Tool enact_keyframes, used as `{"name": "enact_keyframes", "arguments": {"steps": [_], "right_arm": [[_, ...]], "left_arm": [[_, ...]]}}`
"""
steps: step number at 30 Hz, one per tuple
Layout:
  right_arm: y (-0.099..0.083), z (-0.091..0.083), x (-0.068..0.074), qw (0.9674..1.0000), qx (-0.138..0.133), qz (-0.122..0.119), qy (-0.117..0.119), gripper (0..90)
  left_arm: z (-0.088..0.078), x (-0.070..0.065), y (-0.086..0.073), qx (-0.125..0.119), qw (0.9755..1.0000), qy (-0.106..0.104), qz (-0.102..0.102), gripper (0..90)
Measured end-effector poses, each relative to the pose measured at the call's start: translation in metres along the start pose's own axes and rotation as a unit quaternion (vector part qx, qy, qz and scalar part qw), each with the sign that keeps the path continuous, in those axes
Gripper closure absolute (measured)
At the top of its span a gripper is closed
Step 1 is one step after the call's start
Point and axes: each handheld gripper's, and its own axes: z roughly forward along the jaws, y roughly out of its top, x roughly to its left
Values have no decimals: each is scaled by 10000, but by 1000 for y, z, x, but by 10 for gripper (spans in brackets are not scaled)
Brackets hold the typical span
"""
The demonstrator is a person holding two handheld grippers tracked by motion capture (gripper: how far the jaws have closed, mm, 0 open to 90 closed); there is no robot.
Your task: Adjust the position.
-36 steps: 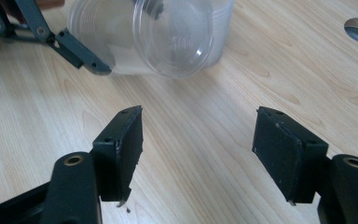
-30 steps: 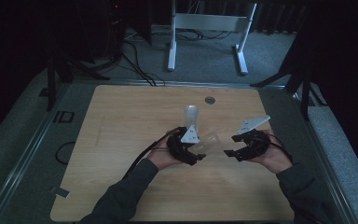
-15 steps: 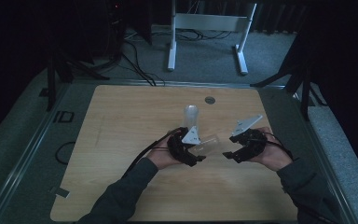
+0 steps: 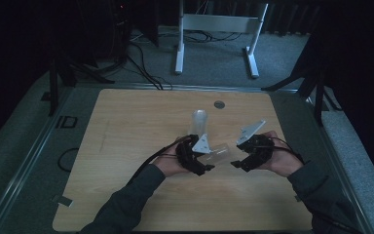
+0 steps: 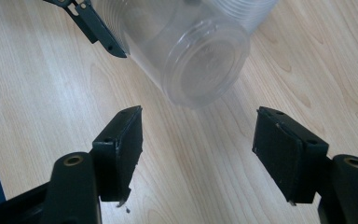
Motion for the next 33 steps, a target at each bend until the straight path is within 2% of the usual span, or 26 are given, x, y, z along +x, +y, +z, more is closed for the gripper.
{"name": "enact_keyframes", "arguments": {"steps": [15,21,33], "right_arm": [[11,2,3,9978,507,-412,82,329],[14,5,4,9965,575,-586,128,329],[18,12,9,9940,760,-734,278,328]], "left_arm": [[5,-4,-2,231,9993,-146,251,303],[8,-6,0,375,9983,-175,406,303],[12,-13,2,601,9957,-87,696,302]]}}
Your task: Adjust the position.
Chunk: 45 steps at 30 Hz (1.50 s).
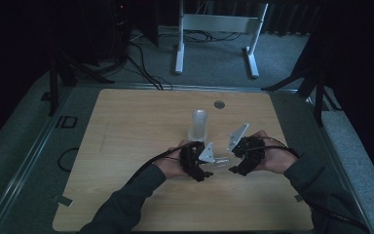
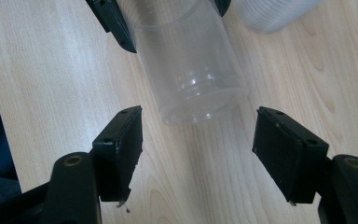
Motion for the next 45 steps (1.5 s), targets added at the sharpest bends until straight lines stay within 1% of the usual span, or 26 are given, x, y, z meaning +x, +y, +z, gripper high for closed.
{"name": "enact_keyframes", "arguments": {"steps": [3,5,9,10,18,20,26,30,31,32,39,45], "right_arm": [[1,4,1,10000,44,-18,64,324],[2,6,2,10000,54,-32,73,322],[4,11,3,9999,81,-90,102,314],[5,12,4,9999,101,-56,107,313],[6,18,5,9996,166,-145,168,310],[6,19,6,9996,195,-119,191,310],[6,23,7,9994,244,-78,222,324],[5,23,7,9994,244,-97,233,343],[5,23,6,9993,241,-137,241,363],[4,23,7,9993,243,-116,240,369],[4,23,6,9992,280,-122,244,387],[2,24,6,9993,240,-122,273,406]], "left_arm": [[0,-1,1,56,9999,27,85,302],[1,-2,2,51,9999,38,97,303],[0,-4,5,61,9998,33,200,302],[0,-5,5,45,9998,37,200,302],[-1,-8,7,31,9996,66,274,302],[-1,-9,8,20,9995,53,301,301],[-1,-10,8,4,9995,51,320,300],[-1,-10,9,-21,9995,32,299,299],[-1,-10,9,-35,9995,31,298,298],[-1,-10,9,-36,9995,34,306,298],[0,-11,10,-27,9994,61,334,289],[1,-12,10,-1,9996,12,289,282]]}}
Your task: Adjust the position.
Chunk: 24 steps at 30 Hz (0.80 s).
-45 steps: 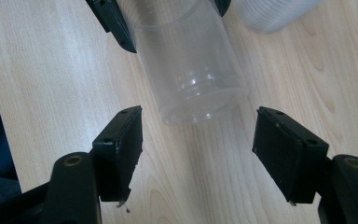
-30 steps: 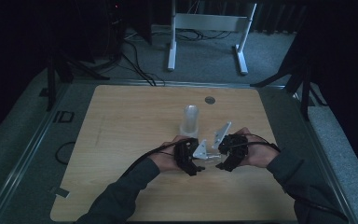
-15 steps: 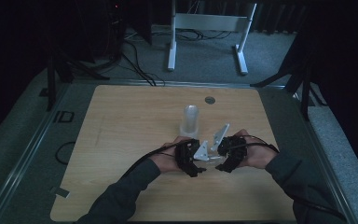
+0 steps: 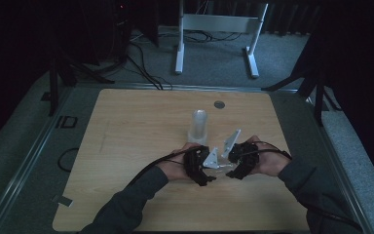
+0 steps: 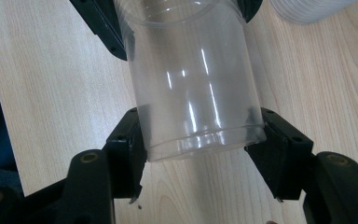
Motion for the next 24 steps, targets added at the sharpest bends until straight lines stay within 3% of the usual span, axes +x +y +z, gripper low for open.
{"name": "enact_keyframes", "arguments": {"steps": [9,24], "right_arm": [[-2,1,0,10000,-13,-14,-14,413],[-12,3,-1,9998,-145,154,-5,413]], "left_arm": [[1,1,1,-86,9998,-57,-142,217],[-4,5,3,-347,9988,147,-321,175]]}}
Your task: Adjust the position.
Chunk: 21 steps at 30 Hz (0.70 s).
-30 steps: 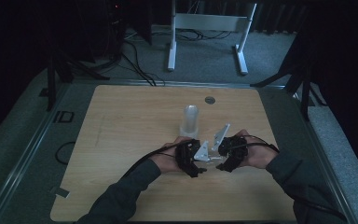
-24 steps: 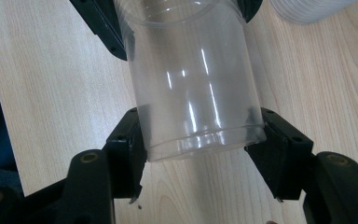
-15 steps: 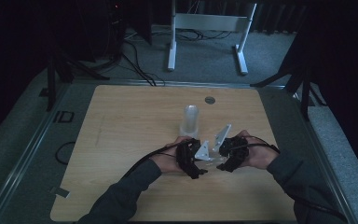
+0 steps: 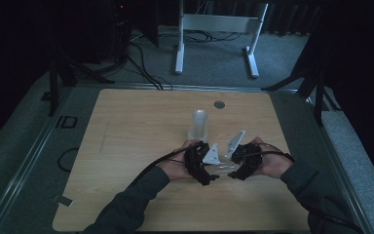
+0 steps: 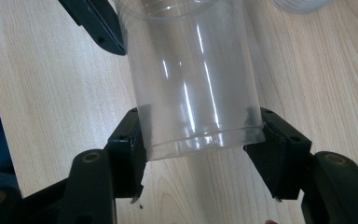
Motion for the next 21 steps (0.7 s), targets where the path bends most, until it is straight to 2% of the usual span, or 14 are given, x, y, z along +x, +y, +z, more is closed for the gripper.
{"name": "enact_keyframes", "arguments": {"steps": [10,16,21], "right_arm": [[-11,3,-3,9997,-36,243,-73,418],[-17,7,-6,9985,-14,521,-161,422],[-21,12,-8,9971,-3,721,-257,422]], "left_arm": [[-2,2,1,-77,9999,93,-69,175],[-3,2,1,-98,9999,101,-51,175],[-2,4,1,-114,9998,118,-135,182]]}}
